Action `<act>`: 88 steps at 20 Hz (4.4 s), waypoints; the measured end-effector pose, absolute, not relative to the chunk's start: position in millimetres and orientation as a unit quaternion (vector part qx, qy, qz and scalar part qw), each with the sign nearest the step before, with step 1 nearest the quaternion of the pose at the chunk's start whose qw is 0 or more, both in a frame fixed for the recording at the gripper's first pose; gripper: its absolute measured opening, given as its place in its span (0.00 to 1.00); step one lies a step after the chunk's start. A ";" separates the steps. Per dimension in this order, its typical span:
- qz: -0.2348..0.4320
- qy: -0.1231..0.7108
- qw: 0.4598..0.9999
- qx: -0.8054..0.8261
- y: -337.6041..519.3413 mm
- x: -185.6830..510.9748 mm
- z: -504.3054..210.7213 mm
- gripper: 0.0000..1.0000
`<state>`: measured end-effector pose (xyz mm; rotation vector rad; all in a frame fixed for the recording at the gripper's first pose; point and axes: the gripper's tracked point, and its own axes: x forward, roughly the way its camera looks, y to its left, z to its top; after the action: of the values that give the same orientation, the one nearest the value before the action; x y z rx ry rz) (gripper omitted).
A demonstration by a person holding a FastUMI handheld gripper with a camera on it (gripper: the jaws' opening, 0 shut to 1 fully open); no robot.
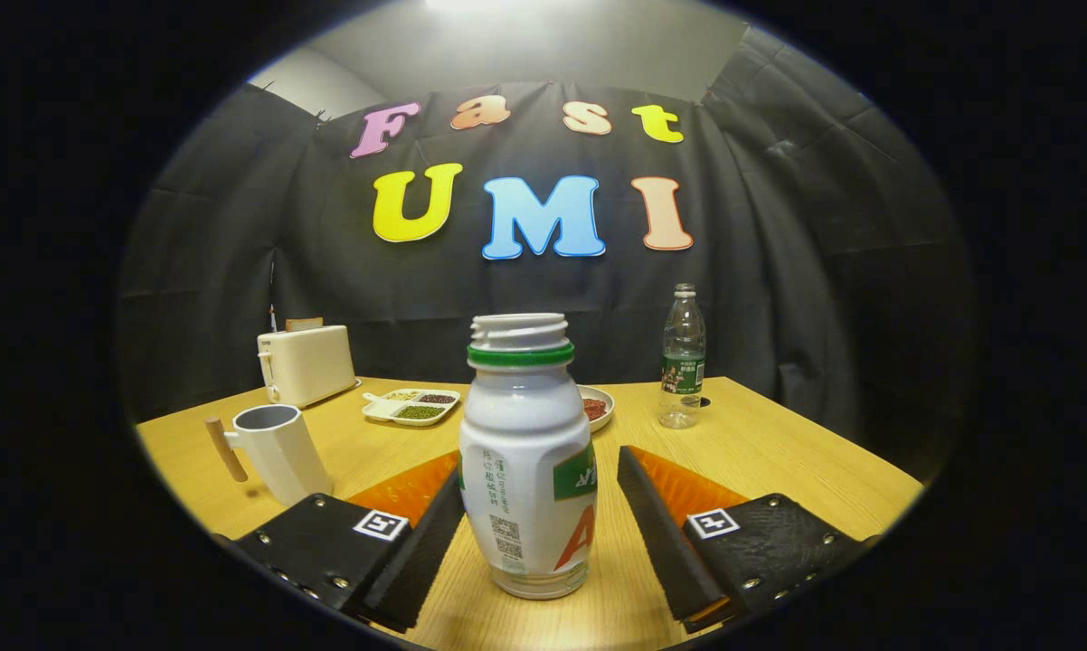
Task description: Take the bottle from table, then pour the juice into the cup, finally place the bottle on the coaster
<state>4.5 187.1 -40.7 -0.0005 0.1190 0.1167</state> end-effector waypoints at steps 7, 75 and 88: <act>0.052 0.051 0.997 -0.038 187.2 1.1 -22.6 0.72; 0.139 0.010 0.746 -0.651 340.5 49.2 -10.4 0.72; 0.128 -0.004 0.695 -0.707 343.1 51.6 -3.4 0.72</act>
<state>51.6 343.1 -3.4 -1.5787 -0.0088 0.2864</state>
